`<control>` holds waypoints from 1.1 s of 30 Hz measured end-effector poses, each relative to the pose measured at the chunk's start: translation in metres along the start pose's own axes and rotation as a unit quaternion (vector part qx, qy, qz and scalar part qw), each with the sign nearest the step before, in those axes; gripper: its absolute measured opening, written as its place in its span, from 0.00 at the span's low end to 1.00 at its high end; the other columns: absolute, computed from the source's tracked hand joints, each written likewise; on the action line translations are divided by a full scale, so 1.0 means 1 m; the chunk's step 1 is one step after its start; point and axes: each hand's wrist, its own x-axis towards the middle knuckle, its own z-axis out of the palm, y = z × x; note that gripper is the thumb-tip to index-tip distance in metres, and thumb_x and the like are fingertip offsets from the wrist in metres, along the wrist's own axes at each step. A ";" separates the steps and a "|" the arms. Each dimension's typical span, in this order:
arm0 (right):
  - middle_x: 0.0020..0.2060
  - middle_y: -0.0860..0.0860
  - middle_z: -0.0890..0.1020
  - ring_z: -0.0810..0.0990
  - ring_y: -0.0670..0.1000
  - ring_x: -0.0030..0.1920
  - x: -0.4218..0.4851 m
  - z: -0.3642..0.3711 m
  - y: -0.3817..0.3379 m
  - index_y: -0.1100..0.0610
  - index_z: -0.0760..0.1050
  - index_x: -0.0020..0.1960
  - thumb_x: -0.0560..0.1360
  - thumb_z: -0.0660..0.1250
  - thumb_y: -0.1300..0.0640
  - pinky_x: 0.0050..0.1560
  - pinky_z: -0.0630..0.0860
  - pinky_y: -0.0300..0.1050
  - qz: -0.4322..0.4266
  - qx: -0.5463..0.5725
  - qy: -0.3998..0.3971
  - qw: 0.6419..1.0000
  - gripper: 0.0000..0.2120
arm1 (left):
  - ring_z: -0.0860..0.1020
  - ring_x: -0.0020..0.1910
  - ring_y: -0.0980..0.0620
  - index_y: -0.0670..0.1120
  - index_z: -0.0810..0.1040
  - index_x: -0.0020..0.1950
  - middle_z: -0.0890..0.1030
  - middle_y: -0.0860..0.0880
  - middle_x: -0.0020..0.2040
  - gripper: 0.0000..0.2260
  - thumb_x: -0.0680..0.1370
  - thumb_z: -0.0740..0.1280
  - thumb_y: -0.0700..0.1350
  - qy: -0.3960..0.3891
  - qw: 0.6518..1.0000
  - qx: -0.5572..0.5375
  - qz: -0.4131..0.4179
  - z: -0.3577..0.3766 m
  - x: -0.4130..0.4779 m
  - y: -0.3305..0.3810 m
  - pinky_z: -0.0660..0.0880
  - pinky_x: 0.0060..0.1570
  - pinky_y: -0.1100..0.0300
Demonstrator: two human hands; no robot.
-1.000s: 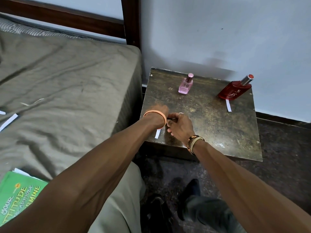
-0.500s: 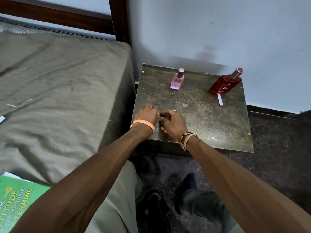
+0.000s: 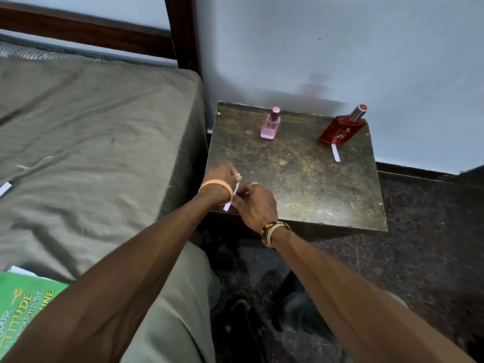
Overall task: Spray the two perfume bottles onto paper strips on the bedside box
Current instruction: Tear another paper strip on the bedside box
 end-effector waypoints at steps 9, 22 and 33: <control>0.57 0.52 0.83 0.81 0.57 0.56 0.032 -0.006 0.004 0.47 0.75 0.68 0.70 0.74 0.43 0.53 0.77 0.50 -0.021 -0.079 0.031 0.996 0.27 | 0.77 0.37 0.54 0.52 0.79 0.38 0.79 0.53 0.35 0.05 0.72 0.73 0.46 0.002 0.999 -0.046 0.010 -0.009 0.010 -0.009 0.69 0.39 0.64; 0.64 0.52 0.79 0.78 0.56 0.61 0.044 -0.012 0.008 0.48 0.75 0.68 0.70 0.76 0.52 0.58 0.76 0.50 -0.035 -0.043 0.005 0.998 0.27 | 0.81 0.36 0.50 0.46 0.84 0.39 0.83 0.47 0.36 0.07 0.64 0.79 0.41 0.036 0.988 -0.143 -0.041 -0.024 0.016 -0.022 0.81 0.49 0.53; 0.49 0.55 0.85 0.82 0.53 0.53 0.043 -0.016 0.020 0.54 0.73 0.69 0.64 0.79 0.45 0.52 0.78 0.48 -0.028 -0.020 0.009 0.999 0.36 | 0.76 0.34 0.59 0.51 0.83 0.48 0.81 0.53 0.37 0.11 0.67 0.77 0.49 0.030 0.992 -0.076 0.099 -0.008 0.012 -0.016 0.73 0.40 0.65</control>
